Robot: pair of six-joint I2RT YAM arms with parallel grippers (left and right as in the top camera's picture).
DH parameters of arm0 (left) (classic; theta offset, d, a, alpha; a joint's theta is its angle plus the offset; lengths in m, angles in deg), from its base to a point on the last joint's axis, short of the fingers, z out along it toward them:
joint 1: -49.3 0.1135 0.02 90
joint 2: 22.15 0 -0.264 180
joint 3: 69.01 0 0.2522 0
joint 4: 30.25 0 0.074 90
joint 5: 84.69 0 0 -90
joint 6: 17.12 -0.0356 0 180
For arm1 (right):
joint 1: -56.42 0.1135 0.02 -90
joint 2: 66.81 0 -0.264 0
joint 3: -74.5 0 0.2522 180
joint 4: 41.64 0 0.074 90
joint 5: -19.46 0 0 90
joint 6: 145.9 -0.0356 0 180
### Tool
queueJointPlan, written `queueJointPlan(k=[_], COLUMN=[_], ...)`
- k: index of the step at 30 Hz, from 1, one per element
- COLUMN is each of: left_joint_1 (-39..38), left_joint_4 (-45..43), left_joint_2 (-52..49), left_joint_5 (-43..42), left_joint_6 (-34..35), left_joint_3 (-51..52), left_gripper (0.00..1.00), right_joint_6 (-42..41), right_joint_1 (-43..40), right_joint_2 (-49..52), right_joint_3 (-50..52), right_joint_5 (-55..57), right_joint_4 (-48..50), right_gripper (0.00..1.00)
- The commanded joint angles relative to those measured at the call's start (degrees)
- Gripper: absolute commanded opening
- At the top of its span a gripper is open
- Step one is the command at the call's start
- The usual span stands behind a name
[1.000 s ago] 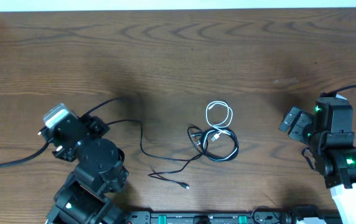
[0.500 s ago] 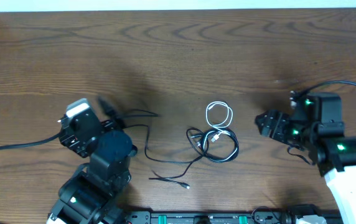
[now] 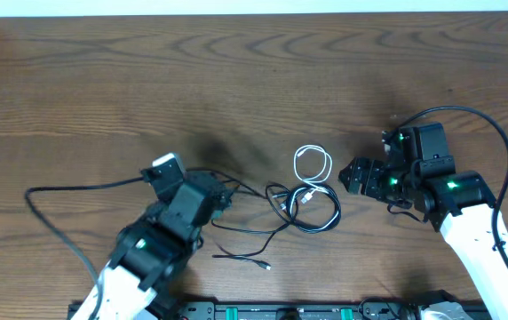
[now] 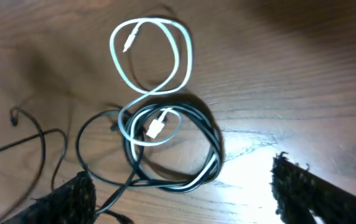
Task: Untangle cables
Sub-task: 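Release the black cable and move both grippers outward to the sides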
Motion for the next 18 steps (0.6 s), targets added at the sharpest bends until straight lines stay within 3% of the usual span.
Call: queueJointPlan(k=[1,3,5,6,10,12,14,18], left_joint_1=[1.1,3.8,9.2,11.9,24.7,29.0,31.5,31.2], left_joint_4=[1.2,0.5,0.5,0.5,1.1,2.4,4.2,18.4], left_joint_2=[-5.1,-7.3,-9.3,-10.1,-13.9,-14.8,-15.0,-16.1], left_joint_5=[3.7,8.0,4.2,-0.9,-34.7,-45.1,-48.9,-44.4], left_joint_6=[9.4,2.4,-6.1,-10.1,-27.3,-32.5,-35.0,-37.0], left_joint_3=[-0.7,-1.4,-4.0,-5.7,-13.9,-16.2,-17.0,-16.3], left_gripper=[0.93,0.93,0.96,0.97,0.97,0.97,0.97,0.98], right_joint_6=[-0.5,-0.5,-0.4,-0.4,-0.4,-0.5,-0.5,-0.5], right_joint_1=[-1.3,-1.9,-2.3,-2.3,-2.4,-2.4,-2.4,-2.4], right_joint_2=[0.0,0.0,0.0,0.0,0.0,0.0,0.0,0.0], right_joint_3=[0.3,0.3,0.3,0.3,0.3,0.3,0.3,0.3], right_joint_5=[3.5,3.5,3.5,3.5,3.8,3.8,3.8,3.8], right_joint_4=[-0.3,-0.7,-1.3,-1.5,-1.4,-1.5,-1.5,-1.7], right_gripper=[0.94,0.96,0.98,0.98,0.99,0.99,0.99,0.99])
